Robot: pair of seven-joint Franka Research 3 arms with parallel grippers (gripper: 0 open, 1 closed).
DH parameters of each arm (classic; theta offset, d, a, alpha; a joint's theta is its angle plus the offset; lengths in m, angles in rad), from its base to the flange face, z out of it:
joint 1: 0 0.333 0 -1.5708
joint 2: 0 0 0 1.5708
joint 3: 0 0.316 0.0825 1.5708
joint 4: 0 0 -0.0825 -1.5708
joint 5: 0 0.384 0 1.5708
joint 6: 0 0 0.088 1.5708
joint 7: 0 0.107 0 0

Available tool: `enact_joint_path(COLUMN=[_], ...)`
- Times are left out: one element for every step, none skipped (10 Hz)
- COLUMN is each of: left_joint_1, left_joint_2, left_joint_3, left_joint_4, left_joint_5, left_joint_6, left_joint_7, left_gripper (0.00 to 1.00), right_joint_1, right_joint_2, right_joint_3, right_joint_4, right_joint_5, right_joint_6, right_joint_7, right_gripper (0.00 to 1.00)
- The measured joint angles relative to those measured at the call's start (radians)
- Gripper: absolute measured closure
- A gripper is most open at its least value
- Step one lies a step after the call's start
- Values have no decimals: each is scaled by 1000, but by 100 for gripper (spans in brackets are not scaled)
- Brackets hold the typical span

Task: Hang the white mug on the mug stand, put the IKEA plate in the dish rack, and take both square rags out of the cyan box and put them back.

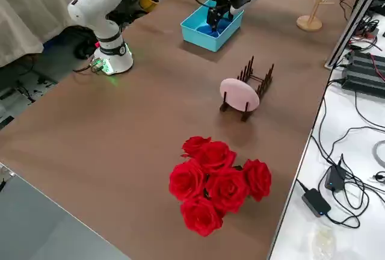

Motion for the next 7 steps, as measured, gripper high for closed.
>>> enact_joint_path(left_joint_1=[0,1,1,2,2,3,4], left_joint_2=[0,0,0,0,0,0,0], left_joint_3=[0,0,0,0,1,1,0], left_joint_4=[0,0,0,0,0,0,0], left_joint_5=[0,0,0,0,0,0,0], left_joint_6=[0,0,0,0,0,0,0], left_joint_7=[0,0,0,0,0,0,-1], left_gripper=[0,0,0,0,0,0,0], right_joint_1=[-60,-127,-186,-212,-211,-202,-180], right_joint_2=[-1,-3,-5,-5,-5,-6,-6], right_joint_3=[1,1,1,1,7,23,32], right_joint_4=[66,129,181,225,259,287,310], right_joint_5=[-41,-60,-61,-61,-60,-60,-60], right_joint_6=[-50,-88,-101,-109,-119,-123,-124], right_joint_7=[-86,-162,-210,-229,-227,-184,-132], right_gripper=[0,0,0,0,0,0,0])
